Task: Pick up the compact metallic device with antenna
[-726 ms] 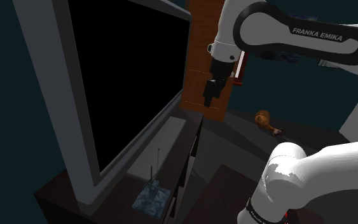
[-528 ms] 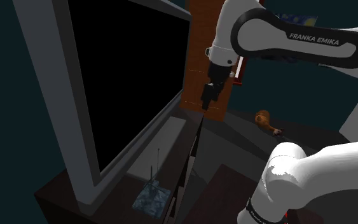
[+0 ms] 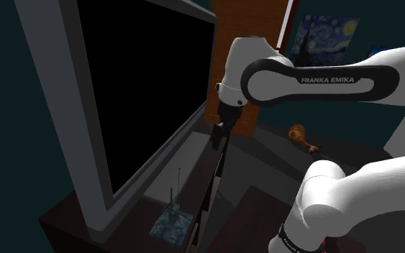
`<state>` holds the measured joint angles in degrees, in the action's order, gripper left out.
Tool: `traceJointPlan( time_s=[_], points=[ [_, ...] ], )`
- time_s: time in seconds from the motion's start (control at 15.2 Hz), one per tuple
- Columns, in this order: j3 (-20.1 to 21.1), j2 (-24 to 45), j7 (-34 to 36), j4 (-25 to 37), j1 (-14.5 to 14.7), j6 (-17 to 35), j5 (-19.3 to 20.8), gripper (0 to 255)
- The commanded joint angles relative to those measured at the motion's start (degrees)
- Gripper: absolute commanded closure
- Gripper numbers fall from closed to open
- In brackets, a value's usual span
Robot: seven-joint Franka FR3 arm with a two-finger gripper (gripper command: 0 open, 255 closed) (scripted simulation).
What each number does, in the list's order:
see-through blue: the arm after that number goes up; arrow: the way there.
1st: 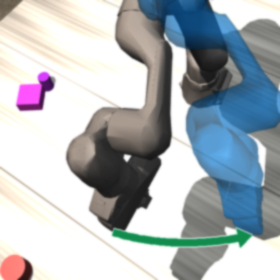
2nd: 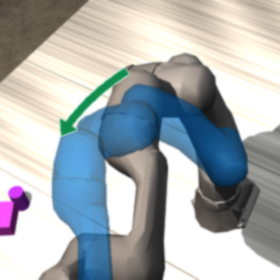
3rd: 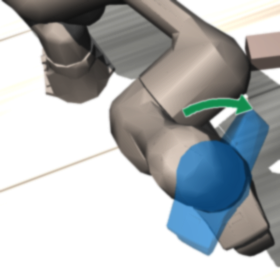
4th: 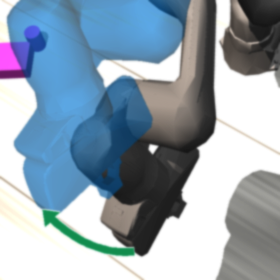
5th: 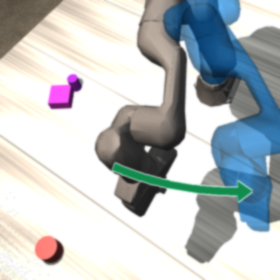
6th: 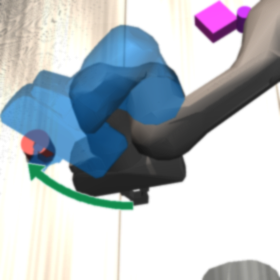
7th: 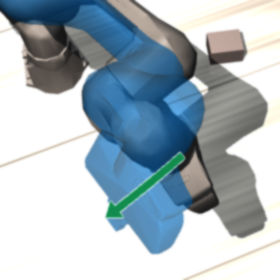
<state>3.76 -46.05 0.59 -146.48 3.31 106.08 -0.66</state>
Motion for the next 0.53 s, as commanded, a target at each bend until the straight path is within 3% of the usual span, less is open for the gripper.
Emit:
traceJointPlan(
  time_s=[0.0, 0.46],
  points=[
    [1.4, 0.8, 1.3, -2.8, 1.1, 4.0, -1.3, 0],
    [5.4, 8.8, 3.9, -9.3, 4.1, 19.3, -4.9, 0]
  ],
)
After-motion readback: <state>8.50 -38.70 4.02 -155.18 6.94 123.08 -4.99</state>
